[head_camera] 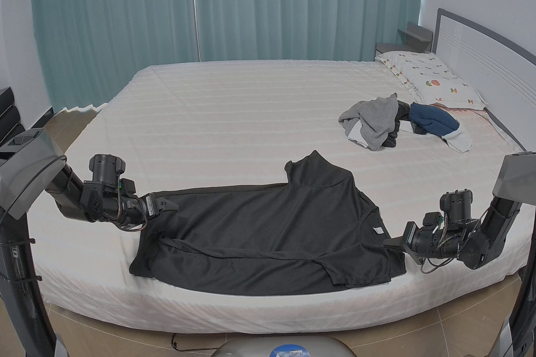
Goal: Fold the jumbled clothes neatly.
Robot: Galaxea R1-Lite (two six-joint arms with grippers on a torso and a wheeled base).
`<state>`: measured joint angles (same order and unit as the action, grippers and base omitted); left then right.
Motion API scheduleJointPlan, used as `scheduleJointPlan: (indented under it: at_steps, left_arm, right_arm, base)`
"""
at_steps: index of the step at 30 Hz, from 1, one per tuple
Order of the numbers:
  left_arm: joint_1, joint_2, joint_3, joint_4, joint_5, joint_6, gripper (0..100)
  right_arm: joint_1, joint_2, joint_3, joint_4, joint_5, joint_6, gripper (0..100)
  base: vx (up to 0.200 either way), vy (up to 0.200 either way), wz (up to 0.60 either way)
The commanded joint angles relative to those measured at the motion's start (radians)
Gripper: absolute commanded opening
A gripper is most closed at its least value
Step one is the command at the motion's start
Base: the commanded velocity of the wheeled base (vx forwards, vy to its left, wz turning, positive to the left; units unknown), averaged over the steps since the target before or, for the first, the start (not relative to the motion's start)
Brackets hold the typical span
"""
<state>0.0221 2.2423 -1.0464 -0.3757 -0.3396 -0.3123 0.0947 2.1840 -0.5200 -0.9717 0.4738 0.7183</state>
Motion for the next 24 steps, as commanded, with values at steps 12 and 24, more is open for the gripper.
scheduleJointPlan:
  at_steps: [12, 24]
  left_arm:
    - [-0.045, 0.033, 0.005, 0.014, 0.122, 0.079, 0]
    - [0.001, -0.072, 0.055, 0.043, 0.194, 0.068, 0]
  right_arm:
    - [-0.001, -0.006, 0.003, -0.001, 0.0, 0.0, 0]
    - [-0.001, -0.01, 0.003, -0.004, 0.0, 0.0, 0]
  base:
    - [0.0, 0.0, 0.0]
    - [0.0, 0.0, 0.0]
